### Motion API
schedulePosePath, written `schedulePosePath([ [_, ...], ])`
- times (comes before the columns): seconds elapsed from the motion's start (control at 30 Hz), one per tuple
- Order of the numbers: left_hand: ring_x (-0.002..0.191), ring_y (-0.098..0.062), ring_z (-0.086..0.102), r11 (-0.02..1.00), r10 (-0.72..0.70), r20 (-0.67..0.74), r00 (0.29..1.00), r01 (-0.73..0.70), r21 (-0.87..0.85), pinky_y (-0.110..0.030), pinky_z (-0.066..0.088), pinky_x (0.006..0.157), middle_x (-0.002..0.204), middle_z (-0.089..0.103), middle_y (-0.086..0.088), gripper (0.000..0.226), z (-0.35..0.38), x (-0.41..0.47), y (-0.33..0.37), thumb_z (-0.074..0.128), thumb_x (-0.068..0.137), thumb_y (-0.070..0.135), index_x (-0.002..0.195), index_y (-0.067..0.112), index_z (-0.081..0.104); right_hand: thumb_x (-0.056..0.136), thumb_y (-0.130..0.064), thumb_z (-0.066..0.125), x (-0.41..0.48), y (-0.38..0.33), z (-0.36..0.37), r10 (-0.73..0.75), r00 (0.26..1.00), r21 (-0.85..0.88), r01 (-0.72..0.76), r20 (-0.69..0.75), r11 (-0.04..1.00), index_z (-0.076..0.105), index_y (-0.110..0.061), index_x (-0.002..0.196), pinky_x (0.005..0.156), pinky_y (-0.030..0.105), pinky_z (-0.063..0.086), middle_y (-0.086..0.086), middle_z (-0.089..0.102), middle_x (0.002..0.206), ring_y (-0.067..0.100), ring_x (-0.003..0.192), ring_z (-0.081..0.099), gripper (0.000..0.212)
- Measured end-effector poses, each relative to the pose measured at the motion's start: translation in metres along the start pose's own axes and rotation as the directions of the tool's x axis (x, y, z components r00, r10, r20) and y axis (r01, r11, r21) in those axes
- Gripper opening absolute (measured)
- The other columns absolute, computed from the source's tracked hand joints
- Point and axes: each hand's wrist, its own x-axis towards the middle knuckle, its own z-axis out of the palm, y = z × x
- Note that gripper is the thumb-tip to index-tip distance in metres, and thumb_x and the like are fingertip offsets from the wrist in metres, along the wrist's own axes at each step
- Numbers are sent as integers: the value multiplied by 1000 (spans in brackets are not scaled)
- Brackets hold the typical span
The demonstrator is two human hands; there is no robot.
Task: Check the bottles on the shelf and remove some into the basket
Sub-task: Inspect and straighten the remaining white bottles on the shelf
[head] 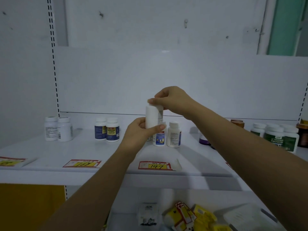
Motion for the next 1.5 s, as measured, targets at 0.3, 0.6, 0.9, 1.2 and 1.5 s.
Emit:
schedulePosePath([
  [0.3, 77, 4, 57, 999, 34, 35, 999, -34, -1, -7, 45, 52, 105, 61, 7, 41, -6, -1, 4, 72, 80, 21, 117, 18, 55, 87, -34, 66, -1, 9, -7, 33, 996, 246, -52, 83, 968, 59, -8, 120, 93, 34, 53, 6, 61, 118, 20, 108, 60, 43],
  [0.6, 79, 5, 55, 1000, -2, 91, 996, 2, -1, -8, 40, 63, 110, 60, 7, 46, -5, -4, 6, 68, 83, 27, 125, 19, 52, 85, -25, 69, 0, 7, -9, 22, 999, 283, -31, 34, 959, 66, -2, 104, 87, 33, 56, 10, 67, 108, 20, 98, 65, 30],
  [0.9, 74, 2, 55, 998, 37, -20, 999, -38, -47, -6, 45, 52, 103, 57, 8, 45, -1, -3, 11, 74, 77, 18, 117, 18, 52, 79, -46, 70, 0, 5, -4, 86, 996, 265, -85, 10, 961, 58, -5, 93, 88, 40, 55, 13, 67, 108, 21, 100, 65, 45],
  [1.2, 94, -7, 58, 1000, 9, 98, 995, -9, 2, -13, 46, 69, 124, 61, 0, 49, -9, -6, 8, 69, 82, 19, 128, 15, 51, 89, -19, 64, -4, 5, -9, 51, 996, 363, -76, 80, 929, 62, -4, 102, 88, 33, 55, 11, 66, 108, 23, 100, 65, 21],
  [1.5, 72, 0, 57, 999, 42, -13, 999, -41, 25, -9, 46, 53, 97, 57, 10, 43, -2, -7, 13, 75, 76, 22, 109, 22, 48, 78, -33, 75, -3, 0, -2, 74, 997, 338, -79, 26, 938, 62, -6, 101, 84, 35, 57, 10, 70, 99, 22, 91, 69, 38],
])
